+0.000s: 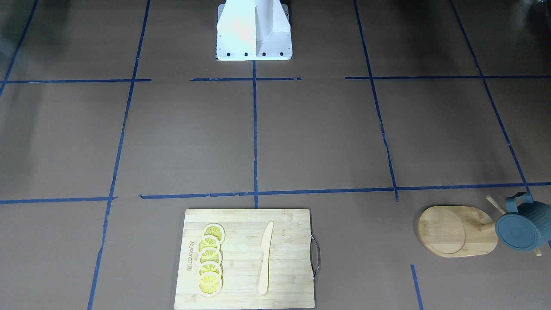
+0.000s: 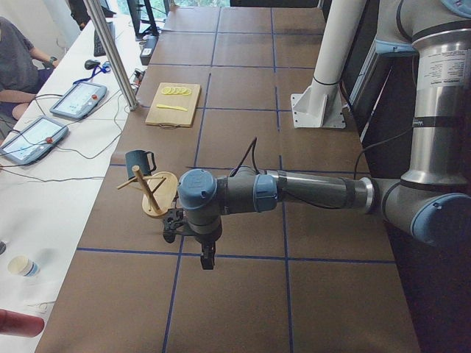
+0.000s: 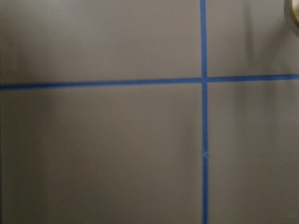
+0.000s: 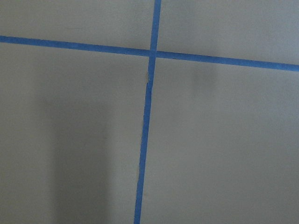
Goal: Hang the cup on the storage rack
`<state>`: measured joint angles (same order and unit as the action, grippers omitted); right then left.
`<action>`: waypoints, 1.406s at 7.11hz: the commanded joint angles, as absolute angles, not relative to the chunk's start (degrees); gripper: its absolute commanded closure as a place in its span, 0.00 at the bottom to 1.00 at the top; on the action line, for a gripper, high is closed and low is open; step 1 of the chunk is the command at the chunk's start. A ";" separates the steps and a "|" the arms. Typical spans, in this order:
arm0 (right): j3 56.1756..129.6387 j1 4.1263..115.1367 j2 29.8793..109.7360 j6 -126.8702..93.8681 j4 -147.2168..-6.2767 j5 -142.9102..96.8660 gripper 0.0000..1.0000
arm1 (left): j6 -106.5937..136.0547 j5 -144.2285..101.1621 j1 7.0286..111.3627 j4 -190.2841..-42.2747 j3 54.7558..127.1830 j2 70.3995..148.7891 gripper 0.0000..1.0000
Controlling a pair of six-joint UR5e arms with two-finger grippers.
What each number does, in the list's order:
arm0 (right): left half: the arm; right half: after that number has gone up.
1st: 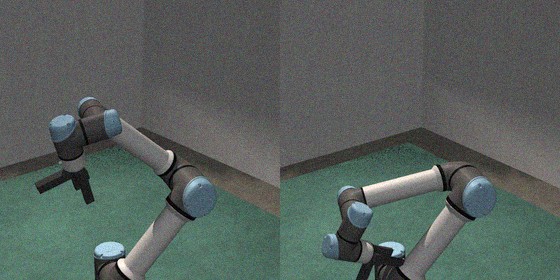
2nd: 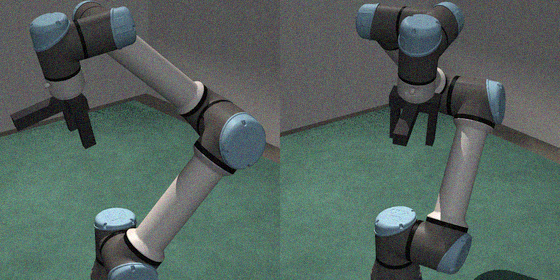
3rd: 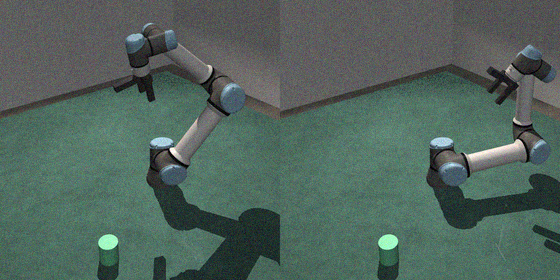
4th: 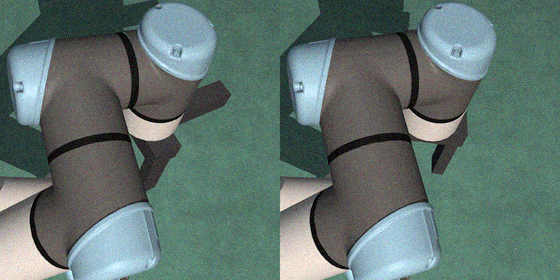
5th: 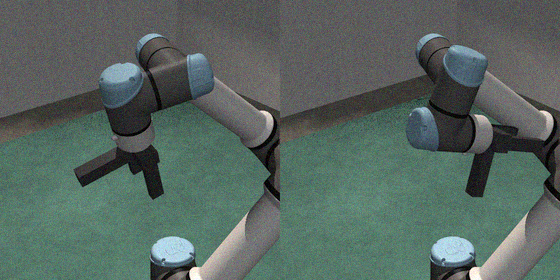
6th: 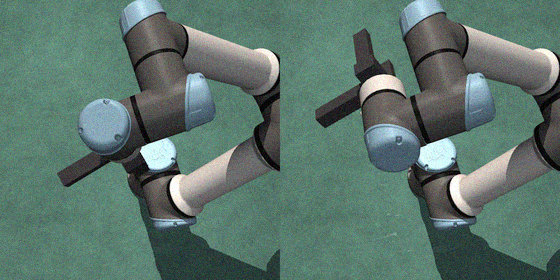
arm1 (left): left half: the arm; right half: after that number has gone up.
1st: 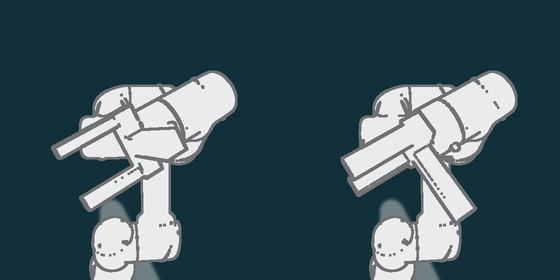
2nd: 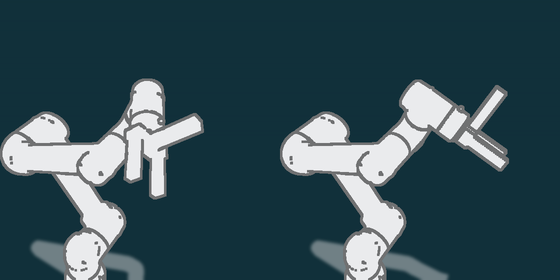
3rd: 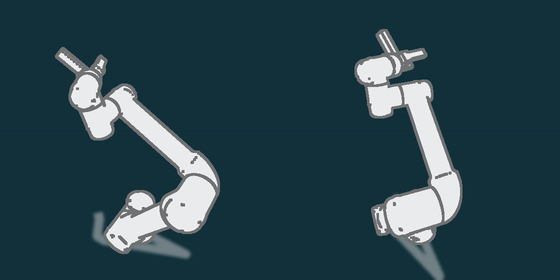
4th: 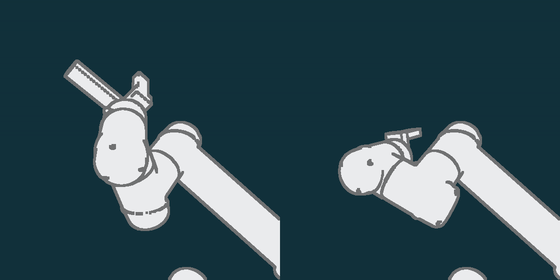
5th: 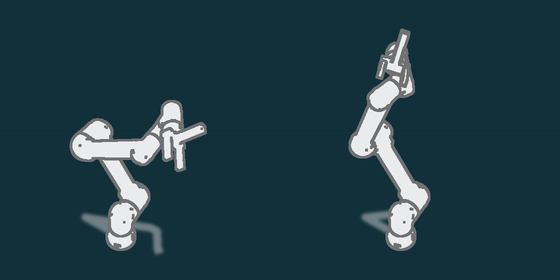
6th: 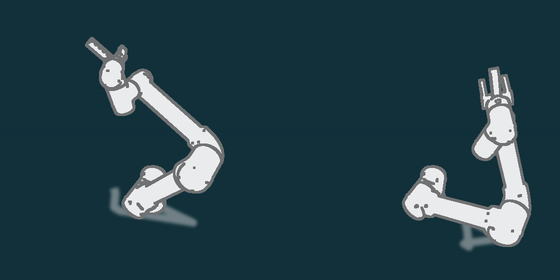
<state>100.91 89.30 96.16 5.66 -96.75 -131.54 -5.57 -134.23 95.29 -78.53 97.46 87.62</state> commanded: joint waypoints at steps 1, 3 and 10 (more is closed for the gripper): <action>100.81 89.30 96.24 5.98 -96.68 -131.48 0.00 | -5.62 -134.56 95.27 -78.49 97.47 87.19 0.00; 100.64 89.30 96.24 6.32 -96.68 -131.48 0.00 | -5.54 -135.00 95.27 -82.06 96.78 86.75 0.00; 100.02 89.30 97.03 6.42 -96.68 -131.14 0.00 | -5.54 -134.56 95.19 -82.71 96.94 85.52 0.00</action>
